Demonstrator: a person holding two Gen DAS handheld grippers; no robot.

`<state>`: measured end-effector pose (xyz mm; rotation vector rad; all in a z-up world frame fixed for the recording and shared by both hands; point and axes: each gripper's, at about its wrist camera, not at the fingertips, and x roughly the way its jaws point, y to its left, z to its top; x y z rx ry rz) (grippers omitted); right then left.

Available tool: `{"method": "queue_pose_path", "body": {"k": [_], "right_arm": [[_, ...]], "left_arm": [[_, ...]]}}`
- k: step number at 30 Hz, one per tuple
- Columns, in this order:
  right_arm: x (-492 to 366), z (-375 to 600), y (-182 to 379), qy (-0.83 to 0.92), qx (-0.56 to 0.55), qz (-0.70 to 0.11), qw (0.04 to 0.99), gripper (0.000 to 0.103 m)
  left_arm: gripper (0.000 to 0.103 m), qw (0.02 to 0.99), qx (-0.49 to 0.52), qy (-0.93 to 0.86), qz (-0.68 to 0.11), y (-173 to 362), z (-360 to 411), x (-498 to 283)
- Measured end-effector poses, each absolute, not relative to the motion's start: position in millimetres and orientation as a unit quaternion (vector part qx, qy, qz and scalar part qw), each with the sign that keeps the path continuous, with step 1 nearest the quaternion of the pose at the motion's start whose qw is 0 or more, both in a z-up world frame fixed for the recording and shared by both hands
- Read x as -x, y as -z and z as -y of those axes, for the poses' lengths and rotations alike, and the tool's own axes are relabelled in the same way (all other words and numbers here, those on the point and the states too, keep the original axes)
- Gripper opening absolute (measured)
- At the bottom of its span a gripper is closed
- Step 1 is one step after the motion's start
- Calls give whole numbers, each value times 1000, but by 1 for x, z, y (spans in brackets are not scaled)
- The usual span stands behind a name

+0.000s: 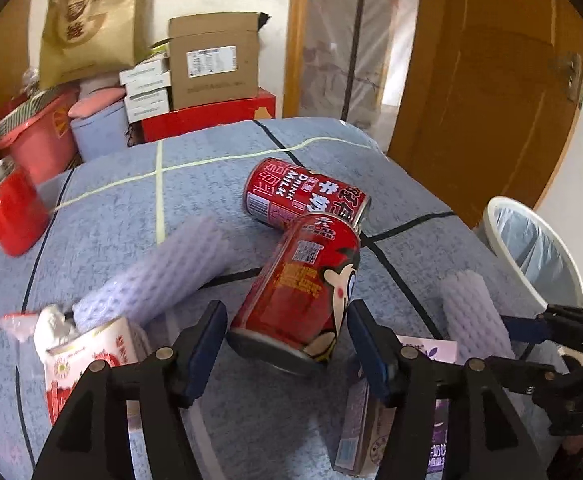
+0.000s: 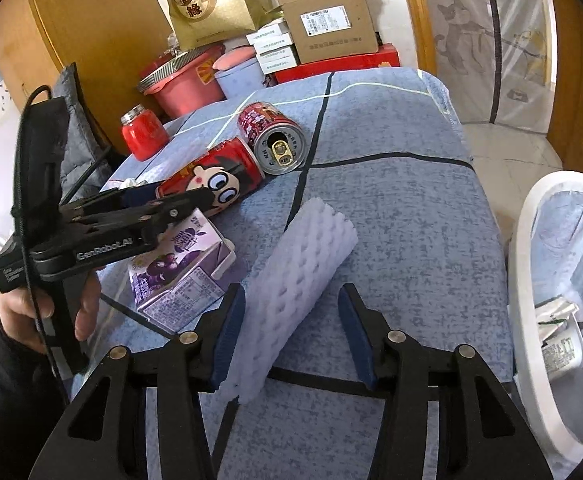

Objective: Collect trash
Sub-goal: 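Grasp the red can with the left gripper while the right gripper grasps the white foam sleeve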

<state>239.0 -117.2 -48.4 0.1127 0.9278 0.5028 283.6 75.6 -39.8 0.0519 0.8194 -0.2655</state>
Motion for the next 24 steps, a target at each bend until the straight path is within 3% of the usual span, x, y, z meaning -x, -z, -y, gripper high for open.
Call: {"method": "queue_pose_path", "body": {"k": [5,13,24], "right_arm": [[-239,119,49,-241,-58,-443,862,48],[-238,122,46,-249,-62,-436,863,24],[-238,130,42,-255,-65,-430,863,13]], "left_arm": [[62,906,-29,133,-401,42,-70,-292],[57,912,-42,112,-391,43,-63,-286],[54,933,-1,73,-354,18,-78,-251]]}}
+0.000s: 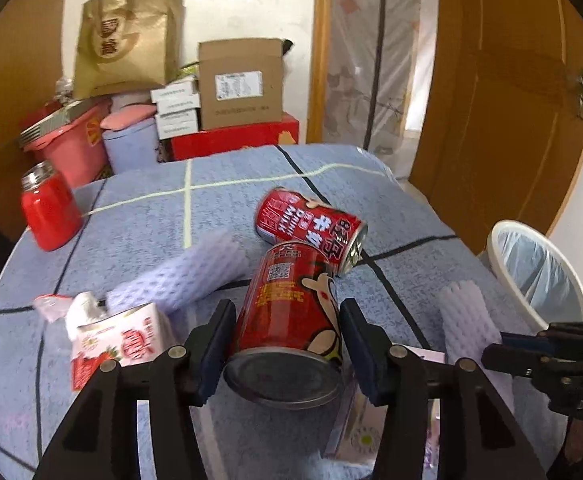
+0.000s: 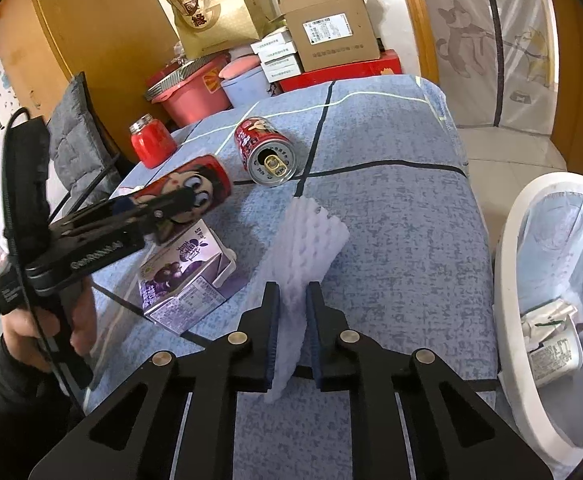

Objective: Collect trash
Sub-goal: 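Grasp the red can with the left gripper while the right gripper grasps the white foam sleeve, then carry the red can and foam sleeve over the wastebasket with both grippers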

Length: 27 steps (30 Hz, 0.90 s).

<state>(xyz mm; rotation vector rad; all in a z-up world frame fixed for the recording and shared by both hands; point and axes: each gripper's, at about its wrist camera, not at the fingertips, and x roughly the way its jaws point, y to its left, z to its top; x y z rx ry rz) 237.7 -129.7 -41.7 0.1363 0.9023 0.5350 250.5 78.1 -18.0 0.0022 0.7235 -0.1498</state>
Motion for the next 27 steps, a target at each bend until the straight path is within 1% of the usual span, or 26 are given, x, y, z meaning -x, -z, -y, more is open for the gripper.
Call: {"method": "queue_pose_path", "body": {"k": [16,27], "right_arm": [[-208,151,14,-264,-81,-397,875,12],[-188,201,1,-251,-107,-377,885,12]], "left_arm": [[54,947,28,69,-312,-23,-70,-193],[54,946,31,92,-308,-36,-24,-171]]}}
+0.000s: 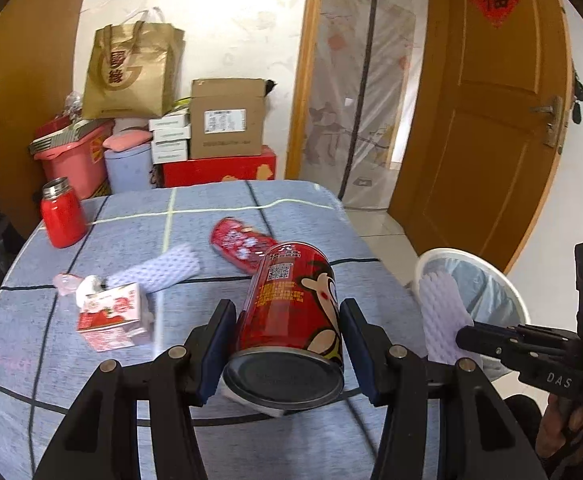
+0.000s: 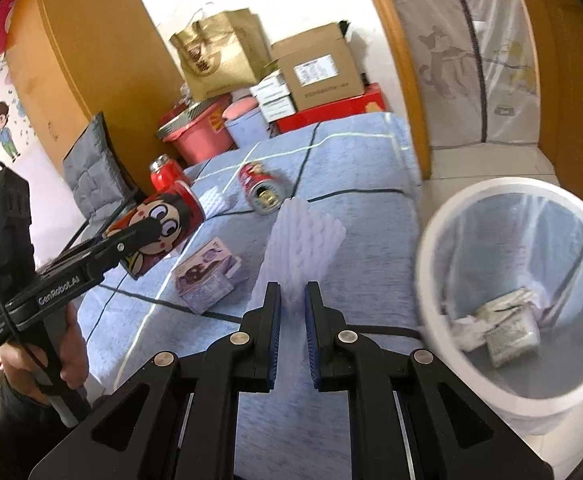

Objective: Collect trash
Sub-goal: 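Carry the red can and foam sleeve over the wastebasket with both grippers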

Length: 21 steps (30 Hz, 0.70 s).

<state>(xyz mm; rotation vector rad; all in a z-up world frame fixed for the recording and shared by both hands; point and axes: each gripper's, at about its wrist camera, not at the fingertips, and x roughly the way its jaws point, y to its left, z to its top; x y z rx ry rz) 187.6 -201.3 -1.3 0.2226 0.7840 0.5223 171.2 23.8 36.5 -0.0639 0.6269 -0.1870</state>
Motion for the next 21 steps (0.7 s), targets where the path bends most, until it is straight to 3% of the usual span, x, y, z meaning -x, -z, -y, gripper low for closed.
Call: {"method": "queue_pose_path", "body": {"k": [21], "right_arm": [[-170,370,-19,-98,-168,-325,926,12]], "left_arm": [[54,930,15,203,-305,-40,115,-194]]}}
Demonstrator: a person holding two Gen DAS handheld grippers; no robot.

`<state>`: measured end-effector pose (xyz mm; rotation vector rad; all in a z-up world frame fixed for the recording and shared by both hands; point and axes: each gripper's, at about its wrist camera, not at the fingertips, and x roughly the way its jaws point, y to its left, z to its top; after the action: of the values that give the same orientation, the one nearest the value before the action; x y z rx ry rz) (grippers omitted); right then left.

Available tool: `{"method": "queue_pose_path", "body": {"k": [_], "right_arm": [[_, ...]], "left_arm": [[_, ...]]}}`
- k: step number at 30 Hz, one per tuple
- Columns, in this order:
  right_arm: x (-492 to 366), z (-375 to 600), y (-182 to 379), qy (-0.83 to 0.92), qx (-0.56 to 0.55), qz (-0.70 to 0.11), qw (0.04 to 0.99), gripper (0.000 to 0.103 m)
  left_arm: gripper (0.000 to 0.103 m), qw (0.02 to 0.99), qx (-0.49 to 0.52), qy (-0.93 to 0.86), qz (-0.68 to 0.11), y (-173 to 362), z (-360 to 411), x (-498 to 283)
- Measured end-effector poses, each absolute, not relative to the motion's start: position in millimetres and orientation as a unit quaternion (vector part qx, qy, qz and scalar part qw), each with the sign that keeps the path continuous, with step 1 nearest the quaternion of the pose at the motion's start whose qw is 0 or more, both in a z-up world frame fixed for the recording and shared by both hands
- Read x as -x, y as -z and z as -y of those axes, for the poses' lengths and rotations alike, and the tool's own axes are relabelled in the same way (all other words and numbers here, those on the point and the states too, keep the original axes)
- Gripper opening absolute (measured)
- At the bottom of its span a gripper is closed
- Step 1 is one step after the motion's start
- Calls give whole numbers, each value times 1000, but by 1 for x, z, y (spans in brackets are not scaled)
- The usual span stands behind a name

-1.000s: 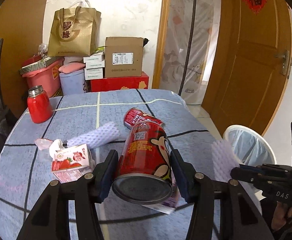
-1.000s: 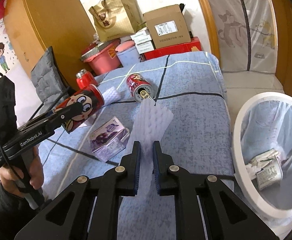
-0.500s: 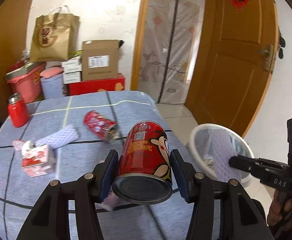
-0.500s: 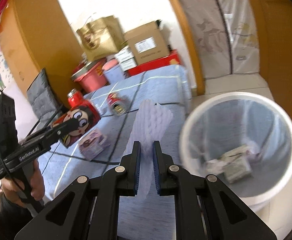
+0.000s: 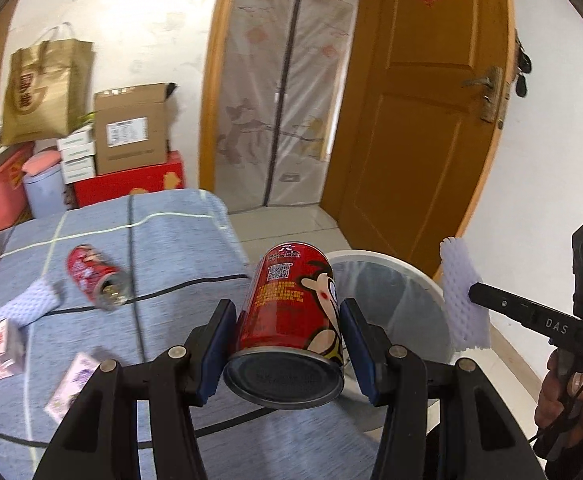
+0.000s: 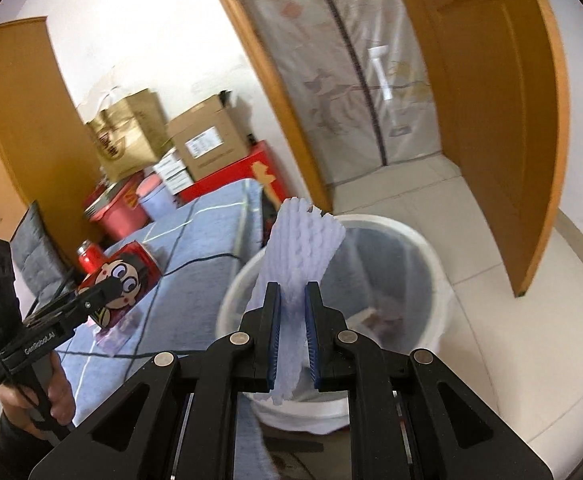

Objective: Collect trash
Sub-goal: 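Carry the red can and foam sleeve over the wastebasket with both grippers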

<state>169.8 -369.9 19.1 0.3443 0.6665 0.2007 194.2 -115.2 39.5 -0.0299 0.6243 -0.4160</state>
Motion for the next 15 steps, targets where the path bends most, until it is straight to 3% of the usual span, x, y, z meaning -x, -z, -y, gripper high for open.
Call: {"method": "queue_pose_path", "body": {"k": [15], "right_arm": [[-191,407,2,-63,-183,-337,921,12]], "left_arm": [[54,915,4,243,-322,-15,165,-234]]}}
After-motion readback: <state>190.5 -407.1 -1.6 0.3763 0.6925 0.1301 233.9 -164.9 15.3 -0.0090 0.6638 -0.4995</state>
